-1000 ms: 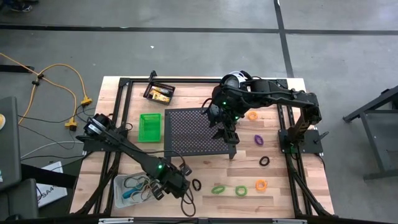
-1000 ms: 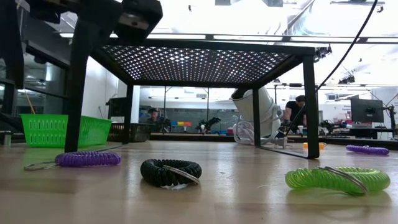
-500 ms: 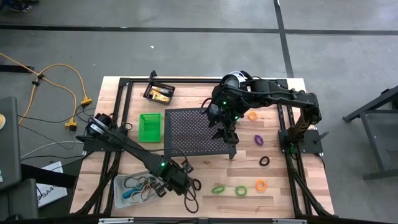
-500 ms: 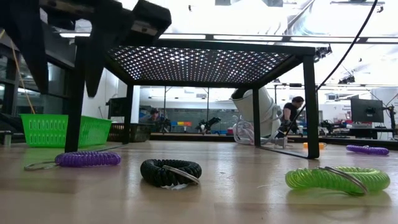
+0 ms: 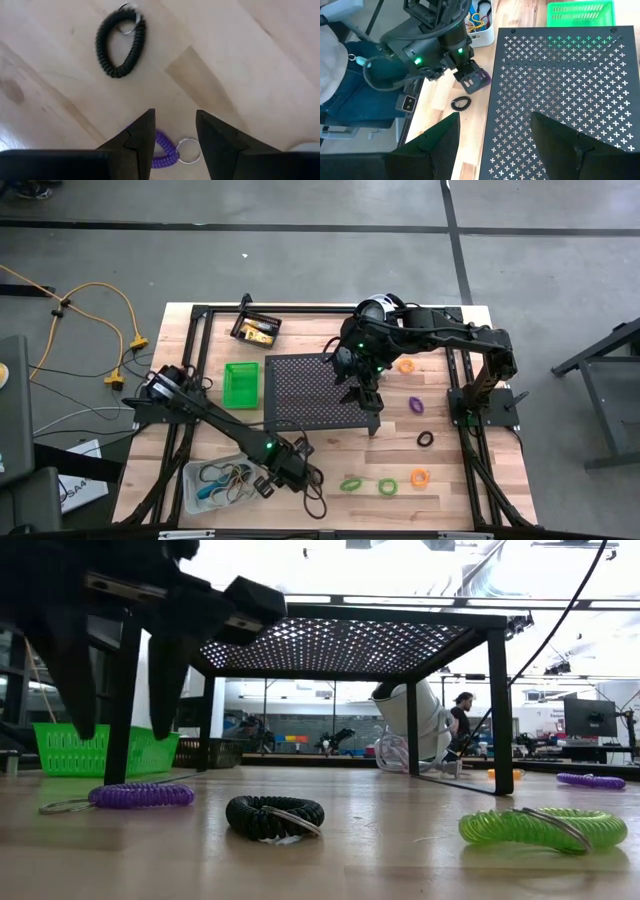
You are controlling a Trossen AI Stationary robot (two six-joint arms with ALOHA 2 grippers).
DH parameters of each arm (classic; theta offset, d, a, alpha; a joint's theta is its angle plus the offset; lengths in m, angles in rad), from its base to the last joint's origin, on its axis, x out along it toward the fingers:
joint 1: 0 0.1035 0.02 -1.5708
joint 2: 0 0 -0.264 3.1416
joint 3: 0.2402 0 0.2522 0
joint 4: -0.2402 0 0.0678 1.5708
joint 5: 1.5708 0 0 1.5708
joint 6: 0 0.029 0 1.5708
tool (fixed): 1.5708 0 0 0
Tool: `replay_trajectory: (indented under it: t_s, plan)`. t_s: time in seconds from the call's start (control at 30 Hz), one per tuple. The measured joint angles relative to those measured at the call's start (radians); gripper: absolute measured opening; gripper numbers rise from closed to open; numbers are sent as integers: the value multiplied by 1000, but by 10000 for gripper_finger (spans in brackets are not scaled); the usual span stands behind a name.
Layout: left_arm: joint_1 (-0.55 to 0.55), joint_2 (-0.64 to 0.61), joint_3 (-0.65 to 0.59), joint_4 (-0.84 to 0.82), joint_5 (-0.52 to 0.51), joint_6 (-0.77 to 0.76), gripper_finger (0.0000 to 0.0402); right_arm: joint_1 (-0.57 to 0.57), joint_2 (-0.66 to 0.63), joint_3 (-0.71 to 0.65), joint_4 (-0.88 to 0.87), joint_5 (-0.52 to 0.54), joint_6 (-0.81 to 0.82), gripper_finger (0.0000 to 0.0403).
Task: Pick & Place Office Desk Supplies
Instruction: Put the left purple spring keychain into the green bin
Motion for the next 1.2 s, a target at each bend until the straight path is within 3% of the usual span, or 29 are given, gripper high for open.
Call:
replay_trajectory:
  t_s: [0.57,0.9,1.2]
  plan:
    - [3,10,0,2,-6,-364,133,0,0,0,0,0,0,231]
    - [2,25,0,1,-4,-382,133,0,0,0,0,0,1,231]
    - [9,27,0,-27,-15,-498,133,0,0,0,0,0,3,231]
